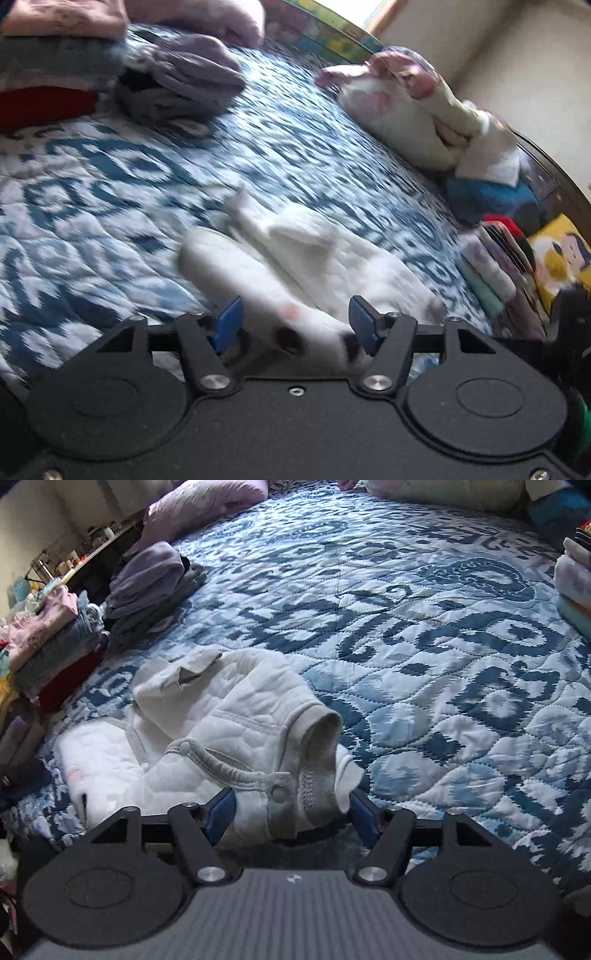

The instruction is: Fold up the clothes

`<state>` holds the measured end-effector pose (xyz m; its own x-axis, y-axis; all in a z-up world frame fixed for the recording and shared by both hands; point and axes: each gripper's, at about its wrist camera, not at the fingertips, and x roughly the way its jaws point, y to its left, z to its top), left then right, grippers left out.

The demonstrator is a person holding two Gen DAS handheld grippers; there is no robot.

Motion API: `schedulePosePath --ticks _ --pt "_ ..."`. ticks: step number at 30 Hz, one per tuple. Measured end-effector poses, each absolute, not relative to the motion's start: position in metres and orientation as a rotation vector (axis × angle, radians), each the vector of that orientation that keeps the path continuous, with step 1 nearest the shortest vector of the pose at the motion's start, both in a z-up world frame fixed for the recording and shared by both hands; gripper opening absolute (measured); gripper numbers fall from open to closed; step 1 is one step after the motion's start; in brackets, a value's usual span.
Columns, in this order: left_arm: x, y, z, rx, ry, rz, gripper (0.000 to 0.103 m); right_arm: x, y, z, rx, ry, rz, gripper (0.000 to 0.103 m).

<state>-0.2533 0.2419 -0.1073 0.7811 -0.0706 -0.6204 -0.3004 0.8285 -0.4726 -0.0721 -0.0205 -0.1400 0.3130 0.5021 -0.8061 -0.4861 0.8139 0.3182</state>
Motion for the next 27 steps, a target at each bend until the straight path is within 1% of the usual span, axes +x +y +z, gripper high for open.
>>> schedulePosePath --ticks 3,5,7,11,15,16,17,18,19,20,21,22,23,24,27 --pt "-0.252 0.226 -0.099 -0.533 0.647 0.084 0.062 -0.071 -0.039 -0.124 0.068 1.045 0.656 0.075" --pt "-0.249 0.218 -0.094 -0.496 0.636 0.035 0.062 -0.068 -0.051 -0.111 0.099 1.009 0.654 0.082" --pt "-0.242 0.207 -0.092 -0.469 0.627 -0.005 0.062 -0.060 -0.058 -0.099 0.113 0.969 0.649 0.084" --pt "-0.222 0.177 -0.095 -0.327 0.658 -0.087 0.062 -0.030 -0.051 -0.094 0.150 0.943 0.663 0.084" --pt "-0.217 0.151 -0.109 -0.076 0.694 -0.071 0.062 -0.009 -0.016 -0.114 0.093 0.992 0.713 0.084" --pt "-0.219 0.149 -0.115 -0.027 0.703 -0.066 0.063 -0.009 -0.012 -0.115 0.090 0.996 0.729 0.080" --pt "-0.221 0.148 -0.121 0.022 0.711 -0.061 0.065 -0.011 -0.010 -0.113 0.096 0.993 0.745 0.064" --pt "-0.222 0.151 -0.126 0.050 0.719 -0.049 0.065 -0.014 -0.009 -0.111 0.103 0.989 0.761 0.053" --pt "-0.223 0.154 -0.132 0.074 0.727 -0.034 0.065 -0.016 -0.007 -0.109 0.109 0.986 0.777 0.035" --pt "-0.224 0.157 -0.138 0.098 0.734 -0.020 0.061 -0.018 -0.005 -0.106 0.115 0.983 0.793 0.032" --pt "-0.225 0.161 -0.144 0.122 0.742 -0.005 0.041 -0.021 -0.004 -0.104 0.122 0.979 0.809 0.029" --pt "-0.225 0.165 -0.147 0.131 0.755 0.009 0.031 -0.023 -0.002 -0.102 0.128 0.975 0.825 0.019" --pt "-0.226 0.170 -0.147 0.127 0.757 0.016 0.026 -0.025 0.000 -0.100 0.134 0.972 0.841 0.015" --pt "-0.227 0.174 -0.141 0.127 0.738 0.024 0.021 -0.028 0.001 -0.098 0.141 0.968 0.857 0.015" --pt "-0.232 0.186 -0.121 0.130 0.669 0.045 0.016 -0.034 0.006 -0.091 0.160 0.957 0.905 0.013"
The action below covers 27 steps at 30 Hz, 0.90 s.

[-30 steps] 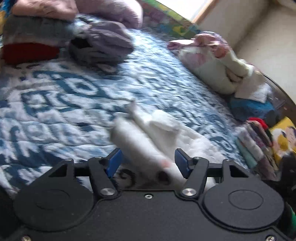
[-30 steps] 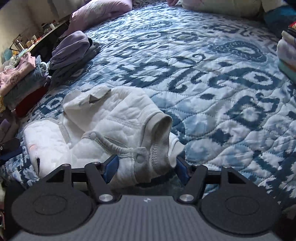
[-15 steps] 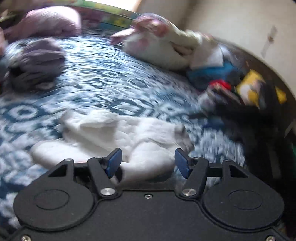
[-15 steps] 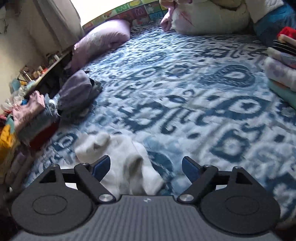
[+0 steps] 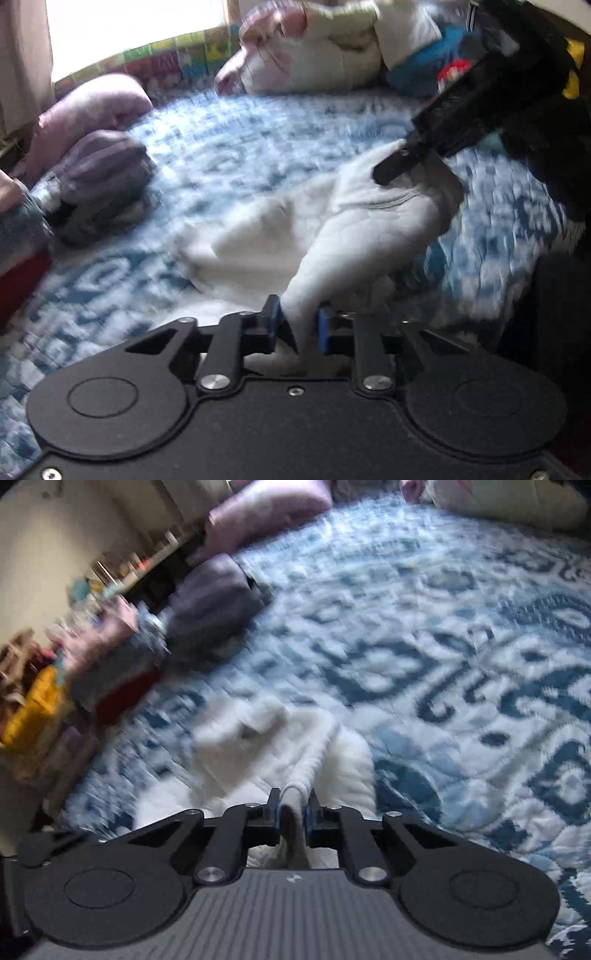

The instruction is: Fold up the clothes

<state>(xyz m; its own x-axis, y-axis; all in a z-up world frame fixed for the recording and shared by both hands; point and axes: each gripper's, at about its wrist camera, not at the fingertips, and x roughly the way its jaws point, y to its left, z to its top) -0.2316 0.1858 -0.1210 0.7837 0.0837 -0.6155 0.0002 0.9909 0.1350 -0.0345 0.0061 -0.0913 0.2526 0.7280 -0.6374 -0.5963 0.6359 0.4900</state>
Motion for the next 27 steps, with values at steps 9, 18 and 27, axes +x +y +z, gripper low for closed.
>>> schedulePosePath --ticks 9,18,27 --pt "-0.214 0.213 -0.023 0.273 0.416 0.088 0.015 -0.055 0.002 0.000 0.264 0.716 0.997 0.012" --pt "-0.165 0.227 -0.019 0.280 0.444 0.035 0.047 -0.049 -0.010 0.003 0.330 0.696 0.918 0.013" --pt "-0.199 0.219 -0.061 0.105 0.501 0.136 0.047 0.004 -0.020 -0.105 0.493 0.975 0.723 0.013"
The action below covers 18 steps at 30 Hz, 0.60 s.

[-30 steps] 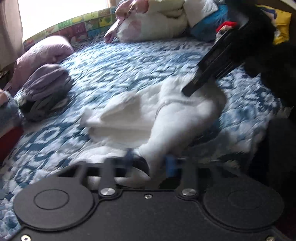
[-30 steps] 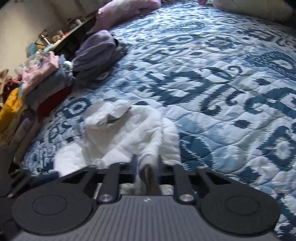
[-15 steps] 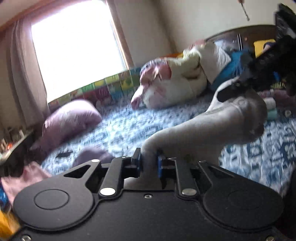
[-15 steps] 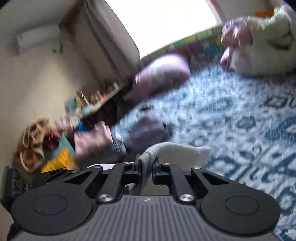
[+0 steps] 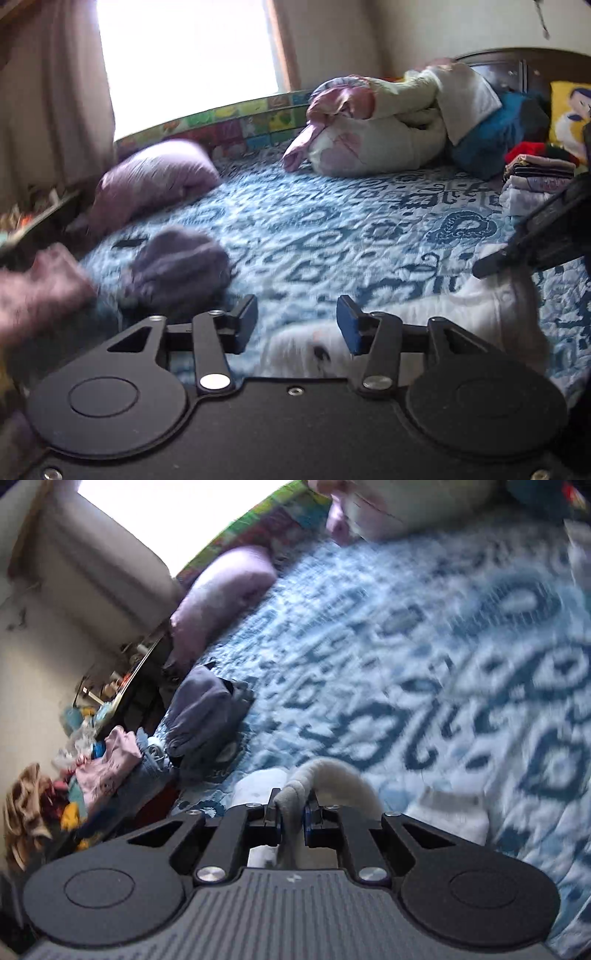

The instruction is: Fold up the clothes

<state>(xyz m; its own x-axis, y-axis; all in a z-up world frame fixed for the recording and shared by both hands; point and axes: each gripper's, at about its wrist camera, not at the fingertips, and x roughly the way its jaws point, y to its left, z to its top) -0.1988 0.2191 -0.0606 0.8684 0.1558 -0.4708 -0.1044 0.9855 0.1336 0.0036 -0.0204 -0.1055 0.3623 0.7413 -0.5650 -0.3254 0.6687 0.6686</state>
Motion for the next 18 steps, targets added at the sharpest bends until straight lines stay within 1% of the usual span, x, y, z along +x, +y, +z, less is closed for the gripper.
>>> schedulePosePath --ticks 3,6,8,9,11,12,16,18 --pt "-0.204 0.206 -0.073 0.046 0.536 0.088 0.048 0.009 -0.022 -0.117 0.523 0.995 0.748 0.016" --pt "-0.206 0.187 -0.085 -0.014 0.582 -0.014 0.051 0.013 -0.024 -0.121 0.545 1.017 0.783 0.020" --pt "-0.207 0.174 -0.093 -0.054 0.612 -0.083 0.051 0.017 -0.025 -0.125 0.584 1.061 0.815 0.035" --pt "-0.207 0.168 -0.097 -0.074 0.626 -0.117 0.051 0.017 -0.024 -0.127 0.594 1.088 0.840 0.038" --pt "-0.206 0.153 -0.106 -0.093 0.653 -0.171 0.051 0.015 -0.022 -0.129 0.589 1.134 0.889 0.053" --pt "-0.203 0.143 -0.112 -0.089 0.664 -0.189 0.051 0.012 -0.020 -0.130 0.575 1.147 0.910 0.055" --pt "-0.200 0.103 -0.128 0.019 0.670 -0.179 0.054 0.001 -0.021 -0.130 0.518 1.186 0.955 0.055" --pt "-0.199 0.083 -0.136 0.075 0.671 -0.172 0.063 0.001 -0.026 -0.129 0.536 1.183 0.965 0.055"
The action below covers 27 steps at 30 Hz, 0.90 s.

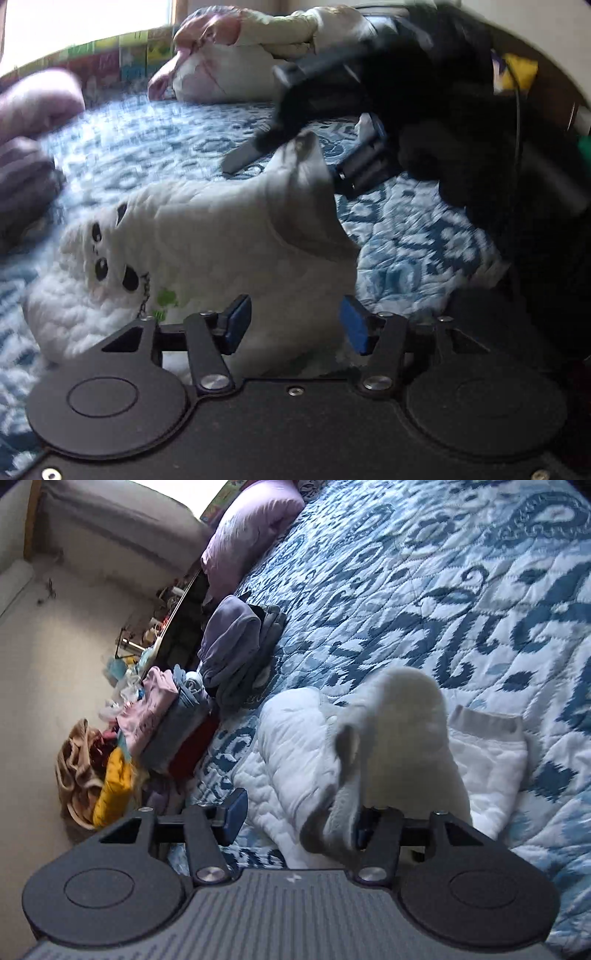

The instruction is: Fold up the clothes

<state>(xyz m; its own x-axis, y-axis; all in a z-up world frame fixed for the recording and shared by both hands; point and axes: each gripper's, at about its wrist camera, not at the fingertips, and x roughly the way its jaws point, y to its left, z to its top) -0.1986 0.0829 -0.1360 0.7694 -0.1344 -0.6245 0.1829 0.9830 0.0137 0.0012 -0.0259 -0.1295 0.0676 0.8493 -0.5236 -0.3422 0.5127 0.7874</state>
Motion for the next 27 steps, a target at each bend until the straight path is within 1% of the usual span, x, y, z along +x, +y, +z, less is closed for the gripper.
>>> schedulePosePath --ticks 6,9,11,12,14,15,18,23,25,27 --pt "-0.188 0.048 -0.149 0.202 0.653 -0.146 0.070 0.007 -0.035 -0.132 0.625 1.197 1.001 0.055" --pt "-0.182 0.035 -0.157 0.289 0.640 -0.112 0.071 0.011 -0.034 -0.135 0.702 1.216 1.049 0.056" --pt "-0.177 0.037 -0.162 0.293 0.645 -0.087 0.070 0.011 -0.033 -0.133 0.718 1.217 1.090 0.056" --pt "-0.174 0.040 -0.164 0.288 0.647 -0.071 0.049 0.011 -0.033 -0.131 0.710 1.212 1.100 0.056" --pt "-0.170 0.054 -0.165 0.236 0.674 -0.057 0.019 0.010 -0.035 -0.128 0.690 1.201 1.104 0.056" --pt "-0.170 0.065 -0.162 0.195 0.679 -0.051 0.011 0.009 -0.038 -0.127 0.676 1.196 1.101 0.056" --pt "-0.179 0.100 -0.150 0.114 0.665 -0.014 0.007 0.007 -0.047 -0.123 0.606 1.164 1.078 0.055" --pt "-0.203 0.170 -0.114 -0.037 0.598 0.062 0.006 -0.012 -0.059 -0.107 0.359 1.036 1.030 0.055" --pt "-0.210 0.188 -0.103 -0.058 0.566 0.093 0.006 -0.020 -0.063 -0.101 0.260 0.982 1.008 0.056" --pt "-0.215 0.201 -0.093 -0.075 0.541 0.121 0.006 -0.030 -0.059 -0.099 0.148 0.930 0.963 0.058"
